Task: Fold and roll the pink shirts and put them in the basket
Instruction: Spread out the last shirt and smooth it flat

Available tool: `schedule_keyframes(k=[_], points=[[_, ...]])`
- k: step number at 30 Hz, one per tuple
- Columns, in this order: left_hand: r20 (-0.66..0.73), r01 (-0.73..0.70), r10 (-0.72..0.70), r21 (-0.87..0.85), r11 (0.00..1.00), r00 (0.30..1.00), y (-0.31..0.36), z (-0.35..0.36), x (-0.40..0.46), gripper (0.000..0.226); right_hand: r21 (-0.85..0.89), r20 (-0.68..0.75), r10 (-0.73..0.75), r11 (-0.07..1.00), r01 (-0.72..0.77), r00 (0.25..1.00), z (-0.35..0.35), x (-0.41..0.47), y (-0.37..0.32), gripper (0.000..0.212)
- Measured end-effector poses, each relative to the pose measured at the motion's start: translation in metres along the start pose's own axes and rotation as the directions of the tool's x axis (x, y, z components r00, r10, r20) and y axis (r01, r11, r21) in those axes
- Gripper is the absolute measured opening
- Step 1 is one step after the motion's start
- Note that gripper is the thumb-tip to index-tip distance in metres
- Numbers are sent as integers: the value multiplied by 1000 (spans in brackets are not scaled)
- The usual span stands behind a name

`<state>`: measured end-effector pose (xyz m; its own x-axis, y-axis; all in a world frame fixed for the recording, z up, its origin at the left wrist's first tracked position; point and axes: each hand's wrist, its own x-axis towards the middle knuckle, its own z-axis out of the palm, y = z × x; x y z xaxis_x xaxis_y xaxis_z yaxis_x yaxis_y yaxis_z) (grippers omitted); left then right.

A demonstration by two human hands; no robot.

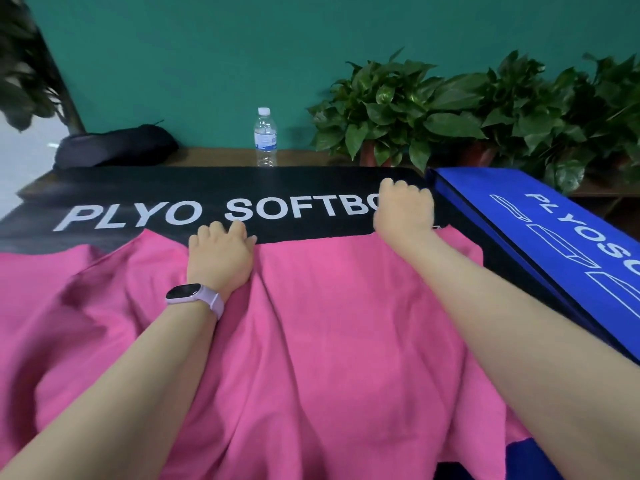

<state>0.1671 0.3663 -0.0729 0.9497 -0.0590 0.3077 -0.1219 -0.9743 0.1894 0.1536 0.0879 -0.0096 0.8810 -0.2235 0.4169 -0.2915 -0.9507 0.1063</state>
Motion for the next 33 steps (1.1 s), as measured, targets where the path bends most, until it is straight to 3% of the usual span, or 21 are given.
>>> schedule_keyframes(k=[1,2,4,6,8,13,18,22,25,30,33], points=[[1,1,-1,-2,1000,1000,0,0,0,34,234,-9,-14,972,15,1000,-10,-5,-34,14],[7,4,-4,-6,1000,1000,-1,0,0,34,489,33,-17,873,-1,999,-18,-12,-68,9],[-3,14,-14,-33,999,1000,-2,0,0,34,872,194,-18,462,-164,981,-26,-32,-128,12],[-59,28,-33,-87,996,998,-3,1,0,32,949,308,4,69,-307,951,-18,-50,-166,12],[-115,44,-57,-114,992,992,-3,0,0,30,948,315,83,-81,-308,946,-3,-63,-178,12],[-235,150,-193,-188,971,953,4,-16,-4,13,969,234,40,69,-236,971,13,-62,-175,30],[-156,303,-296,23,953,942,-40,-35,-16,28,977,140,-73,172,-126,987,18,-62,-179,33],[-53,454,-453,14,891,890,-91,-57,-27,30,958,119,-171,277,-69,978,17,-63,-184,33],[-31,480,-479,52,876,877,-106,-62,-34,30,932,115,-234,361,-23,966,16,-65,-188,33],[71,541,-536,-71,838,841,-123,-70,-46,40,936,129,-235,350,-40,963,14,-64,-185,37],[88,499,-496,-19,866,864,-143,-75,-54,36,932,142,-250,359,-45,958,13,-65,-185,38]])
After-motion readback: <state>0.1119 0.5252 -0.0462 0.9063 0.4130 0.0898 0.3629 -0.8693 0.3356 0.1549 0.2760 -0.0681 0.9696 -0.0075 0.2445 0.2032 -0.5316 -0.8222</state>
